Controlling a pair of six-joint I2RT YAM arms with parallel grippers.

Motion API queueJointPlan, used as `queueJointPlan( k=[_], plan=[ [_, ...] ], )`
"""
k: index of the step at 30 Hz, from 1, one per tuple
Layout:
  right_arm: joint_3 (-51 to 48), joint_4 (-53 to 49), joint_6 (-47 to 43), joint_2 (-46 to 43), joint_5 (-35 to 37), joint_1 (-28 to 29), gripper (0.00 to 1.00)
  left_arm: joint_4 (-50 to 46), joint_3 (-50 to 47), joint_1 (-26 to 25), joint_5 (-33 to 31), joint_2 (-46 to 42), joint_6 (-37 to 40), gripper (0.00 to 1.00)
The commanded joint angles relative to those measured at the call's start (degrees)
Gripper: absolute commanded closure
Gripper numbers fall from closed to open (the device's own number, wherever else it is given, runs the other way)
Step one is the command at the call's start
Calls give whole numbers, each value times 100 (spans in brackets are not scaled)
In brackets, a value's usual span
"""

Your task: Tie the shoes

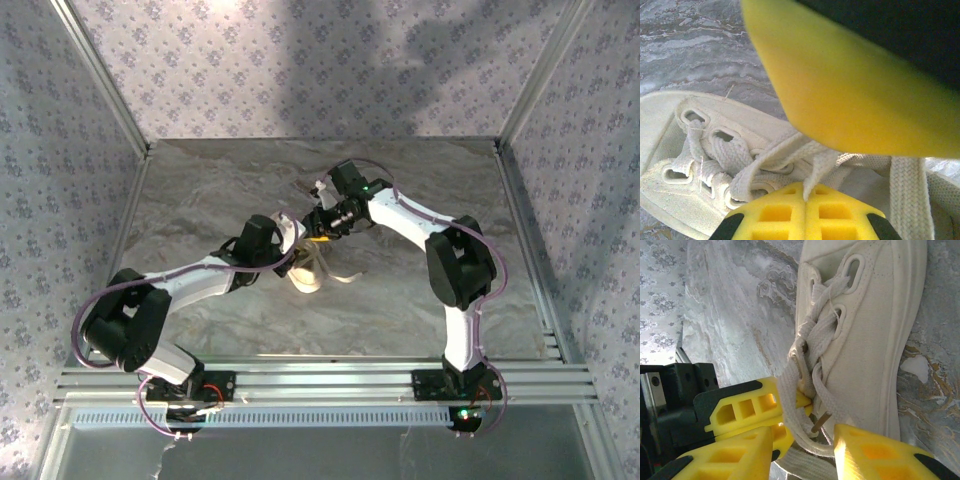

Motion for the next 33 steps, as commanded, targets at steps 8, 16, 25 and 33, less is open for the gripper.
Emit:
queueJointPlan(
  k=[8, 16, 25, 33],
  plan=[
    [341, 99, 224, 308, -148, -32, 63, -3, -201, -39, -184, -46, 50, 100],
    [459, 11, 219, 402, -184, -15, 83, 69, -250, -53, -193, -64, 65, 100],
    [379, 194, -13, 70, 168, -25, 100, 180, -350, -72, -185, -182, 107, 100],
    [93, 679, -212, -386, 461, 12, 100, 289, -459, -70, -107, -316, 147, 94]
  ],
)
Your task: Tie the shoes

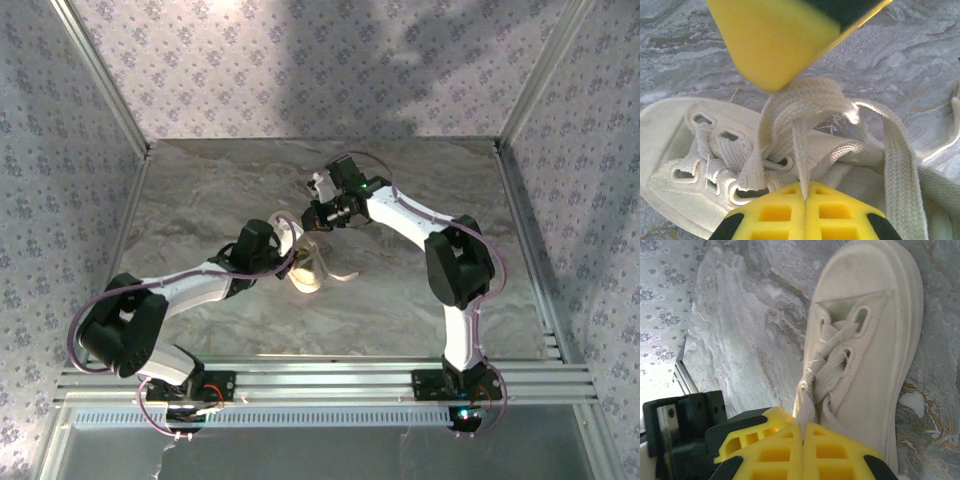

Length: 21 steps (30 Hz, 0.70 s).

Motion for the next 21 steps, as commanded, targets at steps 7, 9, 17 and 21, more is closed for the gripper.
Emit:
queueJointPlan(
  k=[7, 9, 17, 21],
  plan=[
    [-168, 334, -387, -522, 463, 86, 100, -193, -204, -27, 101, -391, 102, 71],
    [-188, 342, -537, -599, 628, 143, 100, -177, -297, -26, 241, -632, 103, 68],
    [-138, 391, -1076, -816, 883, 306, 100, -57, -408, 283, 813, -1435, -320, 63],
    [-135, 383, -1078, -839, 847, 274, 100, 327, -329, 707, 1198, -1306, -669, 65]
  ],
)
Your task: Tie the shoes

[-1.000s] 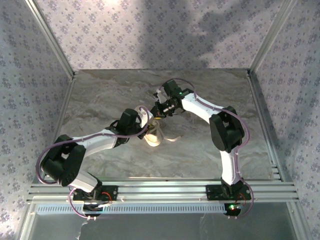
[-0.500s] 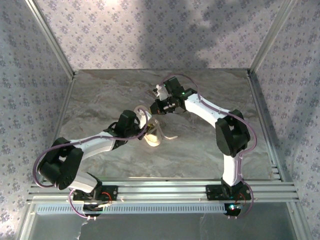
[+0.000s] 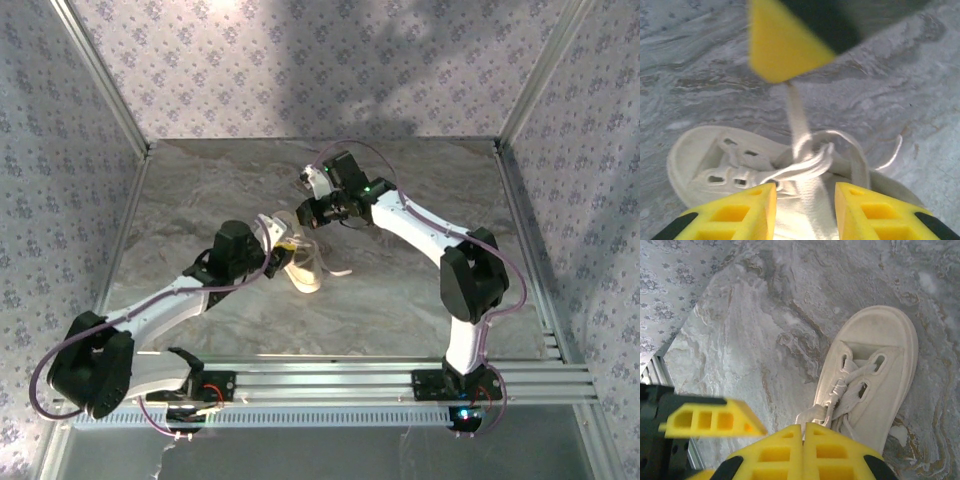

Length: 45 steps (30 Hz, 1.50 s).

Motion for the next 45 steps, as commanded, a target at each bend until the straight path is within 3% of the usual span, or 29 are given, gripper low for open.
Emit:
queueJointPlan(
  k=[1, 14, 22, 25, 31, 33, 39, 41, 45],
  plan=[
    [-10, 33, -183, -188, 113, -26, 100, 424, 85, 325, 513, 90, -397, 65],
    [150, 334, -165, -310, -483, -47, 100, 1761, 50, 530, 1123, 577, -947, 55],
    [170, 424, -147, -314, -761, -50, 100, 2239, 369, 543, 1395, 1381, -1220, 56],
    [141, 447, -213, -323, -897, -49, 100, 2599, 436, 582, 1476, 1631, -1461, 62],
    [-142, 566, -464, -423, -1282, -138, 99, 2661, 599, 687, 1689, 1790, -1690, 95],
    [-174, 474, -619, -458, -1380, -181, 94, 2686, 566, 734, 1730, 1766, -1756, 100],
    [-414, -365, -1604, -836, -1384, -592, 61, 2383, 508, 859, 1840, 1572, -1768, 100],
    [-610, -837, -2154, -982, -990, -733, 55, 2203, 510, 885, 1803, 1512, -1746, 100],
    [-1283, -1570, -3090, -990, 332, -729, 51, 1904, 468, 938, 1657, 1373, -1772, 100]
  ],
)
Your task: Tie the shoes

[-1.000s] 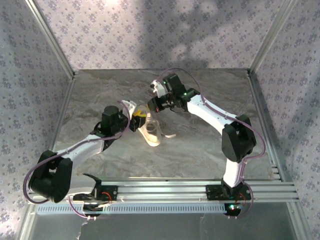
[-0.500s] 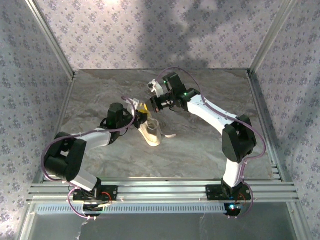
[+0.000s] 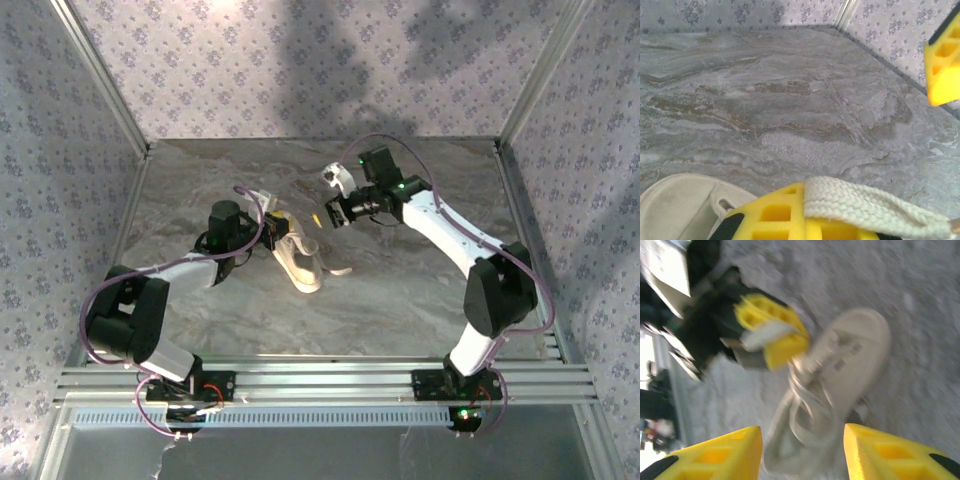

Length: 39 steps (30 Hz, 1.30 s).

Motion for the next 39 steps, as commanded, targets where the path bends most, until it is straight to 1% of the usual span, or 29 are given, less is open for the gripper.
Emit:
queueJointPlan(
  k=[1, 5, 10, 14, 17, 18, 19, 22, 23, 24, 27, 29, 30, 32, 35, 39],
  plan=[
    [-649, -1093, -1186, 31, 1268, 101, 51, -213, 2, 83, 55, -269, -59, 100],
    [-888, -1112, -1404, 379, 1675, 330, 48, -356, -27, 158, 95, -328, -177, 100],
    [-497, -1478, -1676, 1112, 2079, 682, 44, -533, -107, 259, 122, -473, -247, 100],
    [-390, -1437, -1807, 1503, 2253, 873, 42, -604, -179, 341, 129, -616, -302, 100],
    [-263, -1375, -1721, 1860, 2596, 954, 42, -664, -235, 383, 124, -699, -306, 100],
    [-236, -1366, -1679, 1926, 2679, 977, 45, -651, -263, 392, 108, -715, -318, 100],
    [-233, -1357, -1628, 1981, 2747, 995, 54, -626, -299, 396, 85, -748, -335, 100],
    [-399, -1207, -1418, 1934, 3056, 1029, 90, -646, -361, 414, 30, -841, -337, 100],
    [-513, -1142, -1331, 1854, 3177, 1033, 96, -673, -372, 430, 11, -887, -329, 100],
    [-619, -1084, -1245, 1769, 3286, 1024, 99, -726, -376, 455, -11, -945, -328, 100],
    [-975, -924, -901, 1350, 3558, 943, 100, -917, -431, 559, -113, -1203, -302, 100],
    [-1208, -789, -618, 856, 3701, 824, 100, -1136, -464, 642, -234, -1437, -272, 100],
    [-1504, -733, -460, 598, 3761, 759, 100, -1285, -469, 697, -306, -1576, -252, 100],
    [-1683, -642, -288, 138, 3812, 644, 100, -1651, -460, 794, -472, -1876, -185, 100],
    [-1799, -603, -162, -489, 3968, 460, 100, -2433, -364, 899, -964, -2359, -30, 100],
    [-1626, -815, -211, -800, 4214, 299, 100, -3616, -202, 1054, -1978, -2918, 31, 100]
  ],
)
